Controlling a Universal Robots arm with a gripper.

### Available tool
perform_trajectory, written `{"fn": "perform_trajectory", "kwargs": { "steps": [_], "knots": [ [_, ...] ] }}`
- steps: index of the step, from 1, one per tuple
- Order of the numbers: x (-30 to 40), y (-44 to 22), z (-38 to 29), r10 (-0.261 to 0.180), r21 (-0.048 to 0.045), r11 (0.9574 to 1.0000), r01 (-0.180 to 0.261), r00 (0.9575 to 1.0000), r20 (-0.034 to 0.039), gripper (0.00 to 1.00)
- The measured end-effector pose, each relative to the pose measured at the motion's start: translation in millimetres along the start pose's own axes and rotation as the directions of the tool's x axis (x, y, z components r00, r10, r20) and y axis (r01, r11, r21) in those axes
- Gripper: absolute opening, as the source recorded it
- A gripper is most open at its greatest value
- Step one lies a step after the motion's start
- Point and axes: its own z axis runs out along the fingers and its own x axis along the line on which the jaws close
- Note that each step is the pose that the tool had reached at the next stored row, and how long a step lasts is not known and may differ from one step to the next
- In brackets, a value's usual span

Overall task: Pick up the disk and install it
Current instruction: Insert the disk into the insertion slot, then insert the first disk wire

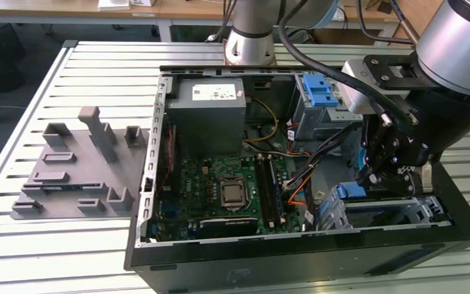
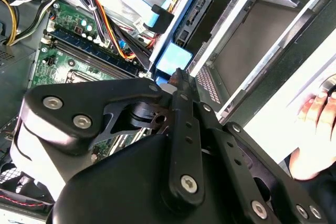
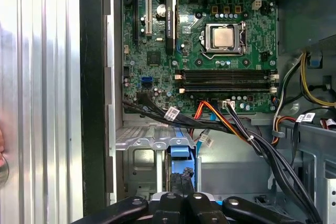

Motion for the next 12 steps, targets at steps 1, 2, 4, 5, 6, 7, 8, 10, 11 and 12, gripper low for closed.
{"fn": "perform_trajectory", "kwargs": {
  "steps": [1, 2, 4, 5, 6, 7, 8, 10, 11, 12],
  "knots": [
    [0.0, 0.0, 0.0, 0.0, 0.0, 1.0, 0.0, 1.0, 0.0, 0.11],
    [0.0, 0.0, 0.1, 0.0, 0.0, 1.0, 0.0, 1.0, 0.0, 0.11],
    [0.0, 0.0, 0.2, 0.0, 0.0001, 1.0, 0.0, 1.0, 0.0, 0.11],
    [0.0, 0.0, 0.2, 0.0, 0.0, 1.0, 0.0, 1.0, 0.0, 0.11],
    [0.0, 0.0, 0.3, 0.0, 0.0, 1.0, 0.0, 1.0, 0.0, 0.11],
    [0.0, 0.0, 0.3, 0.0, 0.0, 1.0, 0.0, 1.0, 0.0, 0.11],
    [0.0, 0.0, 0.3, 0.0, 0.0, 1.0, 0.0, 1.0, 0.0, 0.11],
    [0.0, 0.0, 0.4, 0.0, 0.0, 1.0, 0.0, 1.0, 0.0, 0.11],
    [0.0, 0.0, 0.5, 0.0, 0.0, 1.0, 0.0, 1.0, 0.0, 0.11],
    [0.0, -0.1, 0.5, 0.0, 0.0, 1.0, 0.0, 1.0, 0.0, 0.11]
  ]
}}
